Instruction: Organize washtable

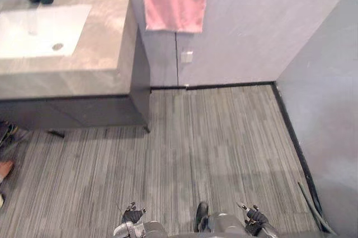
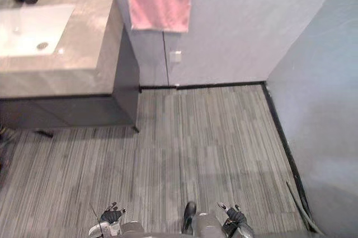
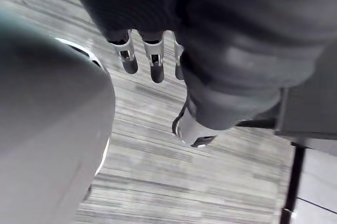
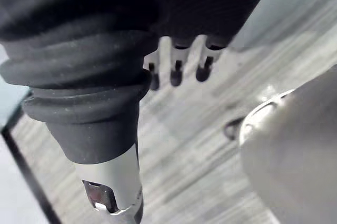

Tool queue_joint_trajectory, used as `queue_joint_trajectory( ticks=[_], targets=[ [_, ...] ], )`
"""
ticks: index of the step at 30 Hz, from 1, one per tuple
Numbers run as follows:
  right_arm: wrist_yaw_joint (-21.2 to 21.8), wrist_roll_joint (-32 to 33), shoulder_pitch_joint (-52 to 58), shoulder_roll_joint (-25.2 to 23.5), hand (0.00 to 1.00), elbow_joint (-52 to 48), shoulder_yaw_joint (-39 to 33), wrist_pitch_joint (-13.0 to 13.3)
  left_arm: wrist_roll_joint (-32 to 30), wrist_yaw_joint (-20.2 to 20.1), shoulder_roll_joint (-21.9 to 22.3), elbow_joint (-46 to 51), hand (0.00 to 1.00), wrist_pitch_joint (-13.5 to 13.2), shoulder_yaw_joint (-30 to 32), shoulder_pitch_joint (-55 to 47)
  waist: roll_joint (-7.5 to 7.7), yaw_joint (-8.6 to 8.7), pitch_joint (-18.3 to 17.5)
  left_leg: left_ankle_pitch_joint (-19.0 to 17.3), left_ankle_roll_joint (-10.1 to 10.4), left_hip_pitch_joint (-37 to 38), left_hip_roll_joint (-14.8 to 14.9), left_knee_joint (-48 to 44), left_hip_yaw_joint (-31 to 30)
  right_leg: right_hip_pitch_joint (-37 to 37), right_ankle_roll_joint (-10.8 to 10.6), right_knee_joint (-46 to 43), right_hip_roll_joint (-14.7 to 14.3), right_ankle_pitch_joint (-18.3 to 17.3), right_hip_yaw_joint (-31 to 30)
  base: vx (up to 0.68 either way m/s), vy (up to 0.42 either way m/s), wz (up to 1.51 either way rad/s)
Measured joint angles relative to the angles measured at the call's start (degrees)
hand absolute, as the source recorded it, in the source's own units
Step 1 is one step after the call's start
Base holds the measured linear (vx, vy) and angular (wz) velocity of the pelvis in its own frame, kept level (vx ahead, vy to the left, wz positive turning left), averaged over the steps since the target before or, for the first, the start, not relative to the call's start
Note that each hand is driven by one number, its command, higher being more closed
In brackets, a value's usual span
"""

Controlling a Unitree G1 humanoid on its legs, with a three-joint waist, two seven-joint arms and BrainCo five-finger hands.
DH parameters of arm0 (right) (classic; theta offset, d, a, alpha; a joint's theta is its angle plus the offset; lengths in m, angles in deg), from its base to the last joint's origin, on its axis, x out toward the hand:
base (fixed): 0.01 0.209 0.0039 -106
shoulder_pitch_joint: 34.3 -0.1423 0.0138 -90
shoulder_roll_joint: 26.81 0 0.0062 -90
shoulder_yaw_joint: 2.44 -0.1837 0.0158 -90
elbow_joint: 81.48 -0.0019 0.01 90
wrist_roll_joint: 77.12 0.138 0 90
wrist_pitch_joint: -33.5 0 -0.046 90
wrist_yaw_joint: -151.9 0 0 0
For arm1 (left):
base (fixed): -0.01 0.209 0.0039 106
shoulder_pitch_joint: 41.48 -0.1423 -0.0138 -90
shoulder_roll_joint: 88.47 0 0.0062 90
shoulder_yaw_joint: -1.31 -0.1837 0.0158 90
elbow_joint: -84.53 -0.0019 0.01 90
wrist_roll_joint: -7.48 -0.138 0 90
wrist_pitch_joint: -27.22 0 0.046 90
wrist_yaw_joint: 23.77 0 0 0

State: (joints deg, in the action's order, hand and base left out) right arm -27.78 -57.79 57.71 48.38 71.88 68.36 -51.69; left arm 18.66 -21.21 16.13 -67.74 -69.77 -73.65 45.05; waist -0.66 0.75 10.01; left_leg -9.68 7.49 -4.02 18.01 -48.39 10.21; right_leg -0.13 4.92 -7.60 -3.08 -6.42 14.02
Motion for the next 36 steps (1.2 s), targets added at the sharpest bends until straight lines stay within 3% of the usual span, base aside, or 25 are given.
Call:
queue_joint_trajectory(
  ticks=[2, 4, 7, 8, 9, 10, 11, 12, 13, 14, 17, 18, 20, 21, 23, 25, 27, 29, 31, 32, 33, 34, 35, 36],
  targets=[
    [-0.08, -0.45, 0.04, 0.09, 0.00, -0.51, 0.08, -0.01, 1.95, 0.07, 0.68, 0.04, 0.00, 0.00, 1.37, -0.02, -0.44, -0.45, -0.28, -1.26, -1.31, -4.24, -0.91, -8.82, -1.77, -3.17, 0.81, 2.31, -1.07, -0.67, -3.20, 0.43, -0.098, -0.65],
    [-0.12, -0.56, -0.37, 0.36, 0.00, 1.41, 0.27, -0.38, 5.14, 0.16, 0.52, 1.56, 0.00, -0.61, 1.23, 0.02, 0.25, -1.99, 0.17, -4.23, -1.66, -9.55, -3.52, -12.39, -2.46, -7.59, 0.57, 4.49, -0.72, -1.26, -7.17, 0.36, 0.020, -0.72],
    [-0.12, -1.34, -0.49, 0.27, 0.00, 2.87, 2.25, -0.36, 6.51, 0.09, -0.16, 2.47, 0.00, -1.27, -0.08, 0.06, 1.56, -2.80, 0.71, -5.83, -2.15, -13.20, -6.76, -4.53, -2.09, -12.30, 0.35, 4.72, 1.42, -1.38, -9.00, 0.34, 0.116, -0.60],
    [-0.08, -2.23, -0.41, -0.03, 0.00, 2.86, 2.54, -0.34, 6.97, 0.17, -0.71, 3.38, 0.00, -1.60, -1.88, 0.04, 2.30, -3.16, 0.73, -5.77, -2.14, -14.65, -8.67, 4.29, -2.43, -13.84, -0.70, 4.81, 3.10, -2.00, -9.60, 0.39, 0.182, -0.63],
    [-0.07, -2.71, -0.31, 0.01, 0.00, 2.68, 3.83, -0.25, 7.17, 0.18, -1.14, 3.50, 0.00, -2.14, -3.50, 0.05, 2.45, -3.02, 0.62, -4.12, -0.65, -15.70, -10.70, 16.84, -3.24, -14.90, -2.59, 5.22, 4.48, -3.20, -9.65, 0.32, 0.168, -0.59],
    [-0.04, -3.22, -0.17, 0.33, 0.00, 2.59, 4.34, -0.18, 7.18, 0.19, -1.15, 3.44, 0.00, -2.26, -4.13, 0.02, 1.99, -2.99, 0.42, -1.91, -0.54, -16.01, -11.26, 23.64, -4.41, -15.27, -3.55, 5.82, 4.69, -3.84, -9.64, 0.35, 0.218, -0.55],
    [-0.05, -4.23, 0.11, 1.18, 0.00, 2.71, 5.31, -0.21, 7.52, 0.06, -0.78, 3.26, 0.00, -2.29, -4.80, -0.06, 0.86, -3.42, -0.04, 5.36, -1.45, -17.06, -11.44, 31.02, -7.02, -16.50, -5.27, 6.87, 4.45, -6.19, -9.82, 0.40, 0.264, -0.41],
    [-0.16, -4.61, -0.04, 0.96, 0.00, 3.13, 6.63, -0.41, 8.01, 0.16, -1.20, 3.20, 0.00, -2.30, -4.91, 0.20, 1.97, -3.11, -0.38, 10.88, -4.37, -17.41, -13.47, 30.16, -8.66, -17.11, -6.88, 6.69, 5.85, -7.94, -10.05, 0.42, 0.267, -0.17],
    [-0.11, -4.86, 0.10, 0.27, 0.00, 3.14, 6.96, -0.32, 8.19, 0.19, -1.97, 3.18, 0.00, -2.26, -5.08, 0.50, 3.17, -2.55, -0.64, 10.47, -4.63, -17.86, -14.48, 30.01, -8.58, -16.80, -6.93, 6.03, 6.79, -7.88, -9.95, 0.50, 0.283, 0.22],
    [-0.03, -6.15, -0.14, -0.37, 0.00, 3.13, 6.77, -0.33, 8.75, 0.14, -2.99, 2.94, 0.00, -2.32, -5.31, 0.72, 4.57, -2.43, -0.79, 9.45, -6.32, -18.89, -15.95, 28.22, -8.57, -14.75, -7.19, 2.24, 8.48, -7.63, -10.02, 0.40, 0.213, 0.34],
    [0.00, -8.10, -0.33, -0.35, 0.00, 4.03, 6.61, -0.59, 9.67, 0.29, -2.65, 1.90, 0.00, -2.30, -3.00, 0.67, 5.17, -3.90, -1.09, 5.31, -8.72, -17.20, -17.24, 25.31, -6.38, -12.43, -8.98, -6.23, 10.47, -6.48, -13.43, 0.37, 0.216, -0.07],
    [0.34, -9.32, -0.57, -0.30, 0.00, 4.49, 6.45, -0.72, 9.48, 0.37, -2.77, 0.84, 0.00, -2.11, -2.07, 0.58, 5.23, -4.99, -1.13, 3.93, -9.54, -14.40, -17.67, 26.13, -4.80, -9.73, -9.28, -13.82, 11.18, -4.90, -15.72, 0.45, 0.305, -0.45],
    [1.21, -9.50, -0.51, -0.22, 0.00, 4.47, 5.49, -0.73, 9.34, 0.39, -3.39, -0.48, 0.00, -1.56, -1.42, -0.43, 5.06, -4.51, -1.49, 3.02, -10.55, -9.83, -18.48, 29.05, -3.68, -4.98, -9.95, -26.12, 12.02, 0.04, -17.37, 0.38, 0.263, -0.36],
    [1.25, -9.43, -0.47, 0.14, 0.00, 4.42, 5.45, -0.73, 8.98, 0.42, -3.81, -1.31, 0.00, -0.95, -1.48, -0.54, 4.93, -4.50, -1.74, 1.80, -10.98, -6.93, -18.50, 30.86, -2.83, -1.01, -10.48, -35.04, 12.50, 0.59, -17.04, 0.31, 0.210, -0.32],
    [1.22, -8.70, -0.40, 0.07, 0.00, 4.47, 4.84, -0.74, 8.25, 0.42, -4.24, -1.55, 0.00, -0.53, -1.65, -0.95, 4.62, -4.50, -1.53, 0.32, -11.16, -2.48, -19.05, 33.06, -2.31, 3.01, -10.28, -41.35, 14.25, -0.34, -12.86, 0.29, 0.171, -0.36],
    [1.18, -8.52, -0.30, -0.07, 0.00, 4.38, 4.33, -0.63, 8.19, 1.45, -4.86, -3.18, 0.00, 1.12, -1.68, -1.67, 4.69, -3.47, -1.90, -1.05, -11.38, 2.38, -19.31, 35.10, -2.41, 5.41, -9.10, -43.05, 16.40, -4.99, -5.81, 0.27, 0.092, -0.15],
    [1.21, -6.96, -0.31, -0.16, 0.00, 3.67, 3.82, -0.36, 8.18, 1.49, -5.02, -3.29, 0.00, 1.16, -1.90, -3.07, 4.57, -2.23, -1.89, -1.95, -11.74, 4.88, -19.19, 36.61, -3.28, 8.07, -9.56, -38.88, 15.58, -8.31, -3.61, 0.27, -0.001, 0.28],
    [1.35, -3.29, -0.21, -0.15, 0.00, 3.49, 2.62, -0.37, 8.18, 1.70, -4.82, -3.30, 0.00, 1.29, -2.09, -3.65, 3.92, -1.32, -1.82, -2.98, -11.48, 5.82, -18.69, 36.71, -5.52, 10.38, -10.13, -30.42, 13.78, -9.46, -3.65, 0.27, -0.116, 0.55],
    [1.90, -0.78, 0.07, 0.51, 0.00, 3.14, 0.94, -0.48, 8.07, 2.34, -3.82, -3.29, 0.00, 1.31, -2.08, -4.19, 2.23, -1.48, -1.79, -4.50, -10.34, 7.21, -16.56, 36.86, -7.33, 12.85, -10.61, -20.48, 11.06, -8.61, -4.46, 0.26, -0.157, 0.47],
    [2.31, 0.05, 0.28, 0.84, 0.00, 2.65, 0.50, -0.49, 7.59, 2.36, -3.21, -3.02, 0.00, 0.93, -2.13, -4.17, 1.14, -1.42, -1.93, -5.29, -9.17, 8.24, -14.90, 37.48, -8.92, 14.46, -10.60, -12.82, 9.50, -5.26, -5.39, 0.33, -0.214, 0.61],
    [2.32, 0.32, 0.27, 0.73, 0.00, 2.62, -0.06, -0.54, 7.03, 2.35, -3.07, -2.65, 0.00, 0.17, -2.04, -3.99, 1.14, -1.33, -2.05, -6.18, -7.79, 9.13, -14.07, 38.18, -10.62, 15.54, -10.68, -6.09, 9.07, -1.29, -7.21, 0.34, -0.243, 0.69],
    [2.30, 0.37, 0.36, 0.52, 0.00, 2.60, -0.38, -0.62, 6.77, 2.34, -3.17, -2.38, 0.00, -0.17, -1.87, -3.83, 1.56, -1.13, -2.21, -6.89, -7.04, 9.58, -14.06, 38.14, -11.78, 15.79, -11.12, -3.65, 9.17, 0.35, -8.35, 0.39, -0.330, 0.84],
    [2.30, 0.35, 0.55, 0.40, 0.00, 2.22, -0.48, -0.80, 6.16, 2.41, -2.95, -1.90, 0.00, -0.68, -1.22, -3.52, 1.94, -0.92, -2.43, -8.70, -6.01, 10.76, -13.69, 37.76, -13.74, 16.48, -11.36, -4.26, 9.89, 5.64, -9.80, 0.47, -0.424, 1.07],
    [2.38, 0.34, 0.69, 0.49, 0.00, 1.53, -0.46, -0.86, 5.59, 2.33, -1.60, -1.85, 0.00, -0.91, -0.77, -3.38, 1.19, -0.75, -3.32, -9.48, -4.93, 11.88, -11.74, 38.01, -15.97, 16.59, -9.42, -8.43, 8.92, 7.71, -8.83, 0.49, -0.438, 1.06]
  ],
)
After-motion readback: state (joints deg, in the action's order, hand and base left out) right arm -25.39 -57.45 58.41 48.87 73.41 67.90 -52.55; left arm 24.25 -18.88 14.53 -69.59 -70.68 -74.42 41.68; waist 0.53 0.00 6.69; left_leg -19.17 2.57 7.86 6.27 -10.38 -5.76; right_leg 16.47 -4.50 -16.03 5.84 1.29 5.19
